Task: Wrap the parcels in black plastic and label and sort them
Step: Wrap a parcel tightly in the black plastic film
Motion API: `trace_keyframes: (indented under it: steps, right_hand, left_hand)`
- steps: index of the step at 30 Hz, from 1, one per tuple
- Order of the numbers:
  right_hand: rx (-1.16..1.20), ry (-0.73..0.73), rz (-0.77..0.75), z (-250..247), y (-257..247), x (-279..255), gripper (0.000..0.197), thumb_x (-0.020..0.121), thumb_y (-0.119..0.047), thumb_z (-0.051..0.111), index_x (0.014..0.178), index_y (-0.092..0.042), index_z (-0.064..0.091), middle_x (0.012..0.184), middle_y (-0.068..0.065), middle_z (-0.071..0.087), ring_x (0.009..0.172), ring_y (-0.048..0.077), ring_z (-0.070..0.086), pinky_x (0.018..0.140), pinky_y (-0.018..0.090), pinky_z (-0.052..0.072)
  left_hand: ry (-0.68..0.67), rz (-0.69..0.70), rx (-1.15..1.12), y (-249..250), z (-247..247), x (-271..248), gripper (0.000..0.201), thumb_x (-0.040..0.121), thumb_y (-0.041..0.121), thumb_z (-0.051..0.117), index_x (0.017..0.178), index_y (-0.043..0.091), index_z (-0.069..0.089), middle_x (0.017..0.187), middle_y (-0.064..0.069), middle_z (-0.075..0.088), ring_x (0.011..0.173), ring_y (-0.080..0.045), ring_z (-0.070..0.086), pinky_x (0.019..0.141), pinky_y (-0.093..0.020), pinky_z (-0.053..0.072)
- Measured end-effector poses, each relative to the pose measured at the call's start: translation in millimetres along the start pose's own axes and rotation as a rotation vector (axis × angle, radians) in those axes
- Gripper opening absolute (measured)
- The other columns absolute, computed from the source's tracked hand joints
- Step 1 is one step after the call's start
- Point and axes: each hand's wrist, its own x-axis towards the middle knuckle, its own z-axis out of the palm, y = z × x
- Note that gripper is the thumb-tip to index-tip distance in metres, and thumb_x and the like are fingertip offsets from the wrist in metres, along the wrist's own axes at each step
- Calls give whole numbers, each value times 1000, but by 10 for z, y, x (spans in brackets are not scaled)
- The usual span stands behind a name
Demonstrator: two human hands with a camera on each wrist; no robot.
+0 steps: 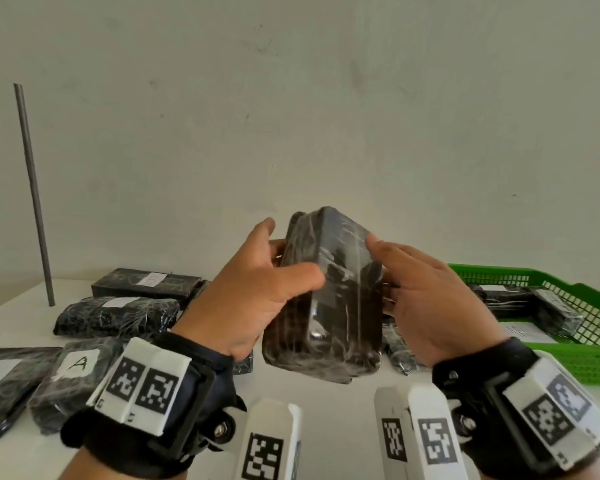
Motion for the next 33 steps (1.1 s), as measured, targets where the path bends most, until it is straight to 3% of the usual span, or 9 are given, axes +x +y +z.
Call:
trace_keyframes:
  steps: [5,9,12,15,19,22,24,26,33]
  right_hand:
    - [92,-56,-32,-85,-81,-17,60,83,-26,73,130,11,62,118,20,77,108,33,72,110,56,46]
    - [81,-203,-69,-132,-131,-31,74,67,1,85,134,-4,54,119,17,77,112,31,74,102,45,53]
    - [-23,-263,-132,-93,-105,-61,63,71,-12,75,129,-15,52,119,13,77,111,29,74,101,48,54]
    - [60,-241,-158,-14,-76,-61,46,81,-25,68,123,-11,55,118,19,74,106,32,73,98,59,55]
    - [122,-188,-208,65,-63,-71,36,81,-23,69,112,-11,56,94,11,73,87,29,74,73,41,60]
    - [150,-212,-245,121,-90,-130,32,82,-20,67,111,-17,53,93,12,71,85,27,72,70,38,60]
    - [153,-229,-271,148,-113,-172,32,83,-20,68,109,-18,50,91,11,69,83,25,71,69,35,60]
    - [118,-221,-304,167,-130,-200,31,85,-17,70,108,-17,48,89,9,69,82,24,70,70,34,61]
    - [118,-105,-335,246,-160,-248,26,98,-19,72,105,-13,49,88,10,67,78,22,69,65,34,60]
  left_hand:
    - [-195,107,109,15,-29,-23,63,73,6,69,129,32,58,113,6,77,105,-13,74,80,-24,59]
    - [-123,144,81,52,8,-15,53,79,53,70,122,22,68,111,0,77,105,-15,73,87,-36,55]
    - [-28,134,63,26,101,-7,50,86,53,57,118,16,71,112,-8,77,109,-26,72,95,-44,53]
    - [8,154,37,-9,129,-6,38,83,39,59,111,13,66,110,-13,75,99,-23,73,84,-41,56]
    - [-8,205,43,1,156,-31,23,82,37,64,97,20,65,107,-21,71,96,-28,71,87,-50,58]
    - [-13,266,44,7,129,-32,22,73,46,73,87,30,67,92,-4,74,88,-18,72,79,-36,56]
    - [-44,289,30,35,117,-39,8,77,40,75,76,37,68,84,3,72,83,-13,71,74,-28,55]
    - [-48,311,-6,58,121,-49,16,84,34,67,69,37,66,76,8,69,75,-9,69,68,-21,54]
    - [-15,341,13,74,165,-93,30,92,44,72,84,19,56,74,6,63,71,-8,63,65,-19,52]
